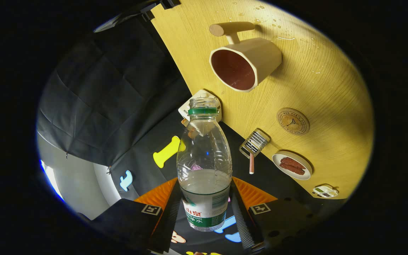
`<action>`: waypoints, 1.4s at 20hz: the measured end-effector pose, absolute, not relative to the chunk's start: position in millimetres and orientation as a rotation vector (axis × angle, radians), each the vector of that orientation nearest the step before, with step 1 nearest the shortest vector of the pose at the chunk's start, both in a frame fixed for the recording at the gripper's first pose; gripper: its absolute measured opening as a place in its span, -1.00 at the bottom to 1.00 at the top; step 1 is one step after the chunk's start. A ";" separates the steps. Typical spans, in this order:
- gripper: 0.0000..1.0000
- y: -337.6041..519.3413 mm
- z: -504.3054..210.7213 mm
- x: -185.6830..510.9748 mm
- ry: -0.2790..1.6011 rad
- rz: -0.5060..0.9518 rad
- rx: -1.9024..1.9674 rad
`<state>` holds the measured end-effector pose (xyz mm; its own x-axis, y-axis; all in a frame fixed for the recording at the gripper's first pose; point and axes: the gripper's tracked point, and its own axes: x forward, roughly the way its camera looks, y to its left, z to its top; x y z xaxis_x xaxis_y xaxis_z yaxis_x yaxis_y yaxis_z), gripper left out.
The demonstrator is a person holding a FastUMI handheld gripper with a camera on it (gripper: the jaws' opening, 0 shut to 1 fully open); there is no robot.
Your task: Take the bottle from table, then pour the juice into the cup, finally place the bottle on the coaster
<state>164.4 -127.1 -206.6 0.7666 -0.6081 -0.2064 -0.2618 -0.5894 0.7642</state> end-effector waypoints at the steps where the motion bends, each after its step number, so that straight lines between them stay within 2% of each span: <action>1: 0.51 -126.7 -207.0 165.9 -0.645 -0.587 2.195; 6: 0.50 -126.6 -210.7 165.2 -0.634 -0.584 2.125; 10: 0.50 -118.9 -218.5 165.3 -0.546 -0.578 2.005; 20: 0.50 -110.0 -210.5 167.5 -0.290 -0.520 1.374; 28: 0.50 -111.4 -188.6 197.2 -0.152 -0.633 0.786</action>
<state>197.2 -111.4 -188.6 0.8057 -0.5837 -0.1004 0.4739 0.5337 0.7004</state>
